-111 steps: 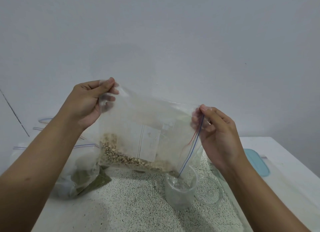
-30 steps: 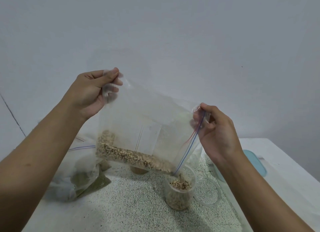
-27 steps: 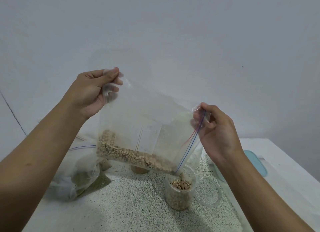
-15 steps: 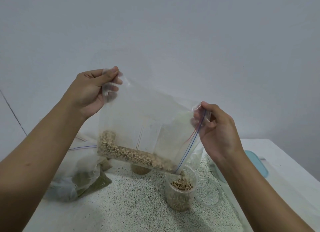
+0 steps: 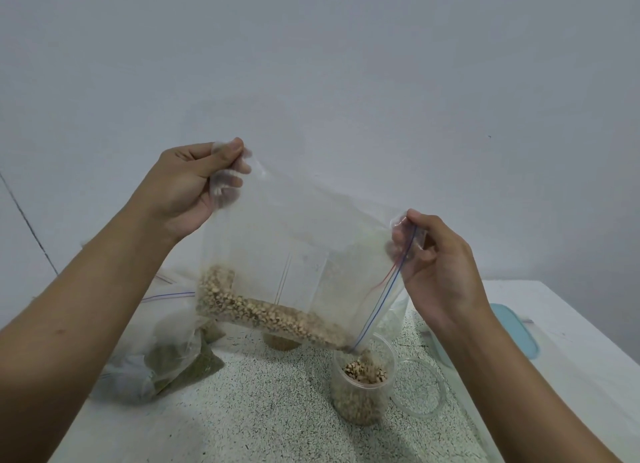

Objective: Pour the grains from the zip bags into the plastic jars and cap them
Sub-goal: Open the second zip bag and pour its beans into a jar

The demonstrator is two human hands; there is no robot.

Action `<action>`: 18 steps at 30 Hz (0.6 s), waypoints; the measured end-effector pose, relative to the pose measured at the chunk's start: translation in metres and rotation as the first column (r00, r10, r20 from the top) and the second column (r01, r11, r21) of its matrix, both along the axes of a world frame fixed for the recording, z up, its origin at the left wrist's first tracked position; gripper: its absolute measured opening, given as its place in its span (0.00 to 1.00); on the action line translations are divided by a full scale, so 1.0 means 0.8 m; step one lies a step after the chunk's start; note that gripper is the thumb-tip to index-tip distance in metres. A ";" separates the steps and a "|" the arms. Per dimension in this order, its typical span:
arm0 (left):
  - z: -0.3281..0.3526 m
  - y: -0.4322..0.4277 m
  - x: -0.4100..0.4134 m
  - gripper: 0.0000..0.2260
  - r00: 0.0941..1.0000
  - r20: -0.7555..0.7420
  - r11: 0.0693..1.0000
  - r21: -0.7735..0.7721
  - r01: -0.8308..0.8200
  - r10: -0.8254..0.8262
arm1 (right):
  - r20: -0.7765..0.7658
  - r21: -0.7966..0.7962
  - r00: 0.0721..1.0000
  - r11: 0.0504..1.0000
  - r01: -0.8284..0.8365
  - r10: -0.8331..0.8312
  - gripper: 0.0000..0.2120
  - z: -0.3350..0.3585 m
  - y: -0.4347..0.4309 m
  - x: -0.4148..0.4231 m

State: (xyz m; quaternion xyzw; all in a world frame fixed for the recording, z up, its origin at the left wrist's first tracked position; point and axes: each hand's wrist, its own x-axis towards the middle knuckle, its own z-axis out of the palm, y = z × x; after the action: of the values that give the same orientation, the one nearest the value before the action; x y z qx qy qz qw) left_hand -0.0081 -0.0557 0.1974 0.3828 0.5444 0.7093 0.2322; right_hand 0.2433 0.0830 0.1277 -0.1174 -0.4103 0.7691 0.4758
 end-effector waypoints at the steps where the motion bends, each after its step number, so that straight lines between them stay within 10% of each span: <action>1: 0.000 0.000 0.000 0.08 1.000 0.001 1.000 0.002 -0.002 0.002 | -0.001 -0.001 1.000 1.000 0.001 -0.001 0.14 0.000 0.001 0.000; 18: 0.003 0.003 0.004 0.08 0.999 -0.032 1.000 -0.020 0.003 -0.004 | 0.007 -0.035 1.000 0.999 -0.001 0.001 0.13 0.000 0.008 0.004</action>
State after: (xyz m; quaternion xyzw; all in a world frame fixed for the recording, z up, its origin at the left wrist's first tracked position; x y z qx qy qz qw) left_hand -0.0053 -0.0529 0.1996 0.3928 0.5546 0.6971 0.2285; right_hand 0.2465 0.0897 0.1279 -0.1285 -0.3984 0.7760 0.4718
